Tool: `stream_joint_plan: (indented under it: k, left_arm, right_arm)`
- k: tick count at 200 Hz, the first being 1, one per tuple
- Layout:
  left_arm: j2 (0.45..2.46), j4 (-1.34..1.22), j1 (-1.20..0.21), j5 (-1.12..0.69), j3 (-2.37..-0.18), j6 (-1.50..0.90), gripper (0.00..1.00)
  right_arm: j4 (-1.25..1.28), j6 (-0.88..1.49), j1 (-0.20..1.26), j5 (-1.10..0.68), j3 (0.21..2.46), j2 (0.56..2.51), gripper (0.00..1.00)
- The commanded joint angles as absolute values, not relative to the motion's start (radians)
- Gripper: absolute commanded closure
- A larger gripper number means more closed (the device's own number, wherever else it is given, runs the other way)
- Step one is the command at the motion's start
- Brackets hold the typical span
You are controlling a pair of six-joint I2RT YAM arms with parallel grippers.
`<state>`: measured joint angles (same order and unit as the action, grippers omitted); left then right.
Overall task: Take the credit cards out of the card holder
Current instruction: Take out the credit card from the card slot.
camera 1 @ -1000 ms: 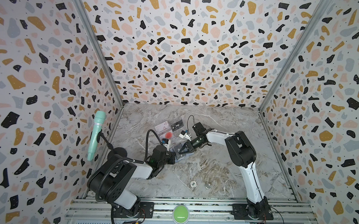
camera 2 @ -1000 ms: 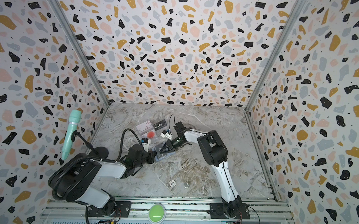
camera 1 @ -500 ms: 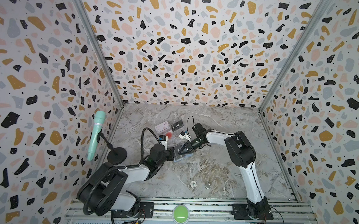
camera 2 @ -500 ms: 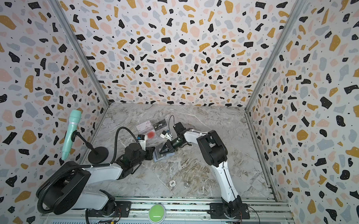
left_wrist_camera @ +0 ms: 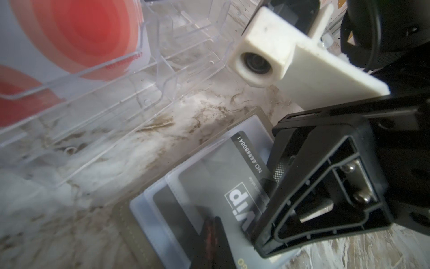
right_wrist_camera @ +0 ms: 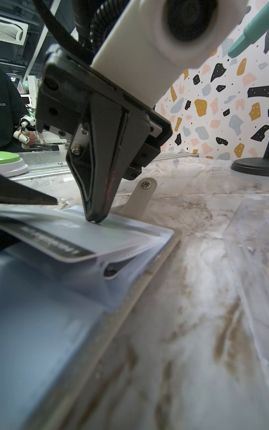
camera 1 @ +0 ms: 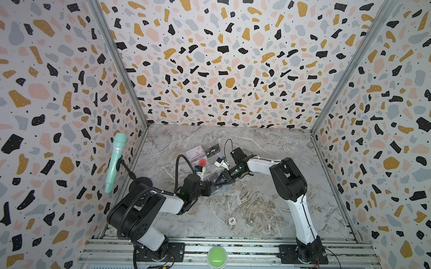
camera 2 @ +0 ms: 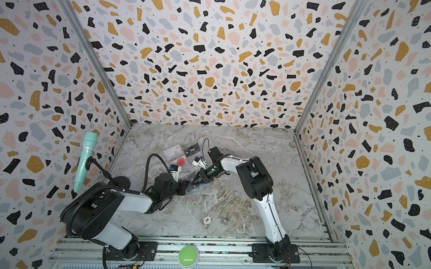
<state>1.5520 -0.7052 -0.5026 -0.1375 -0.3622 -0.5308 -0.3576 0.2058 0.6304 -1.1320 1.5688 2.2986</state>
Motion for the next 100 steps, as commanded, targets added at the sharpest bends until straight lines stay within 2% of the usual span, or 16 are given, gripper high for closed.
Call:
stream_joint_plan:
  k: [1,100]
  left_arm:
    - [1.57,-0.714,-0.505,-0.143,-0.375,-0.498,1.0]
    - [1.601,-0.665,-0.505,-0.132,-0.33,-0.474,1.0]
  right_arm:
    - [-0.353,0.207,0.636,-1.148,1.566,2.264,0.85]
    - [-0.341,0.221,0.626,-1.114,1.568,2.226,0.87]
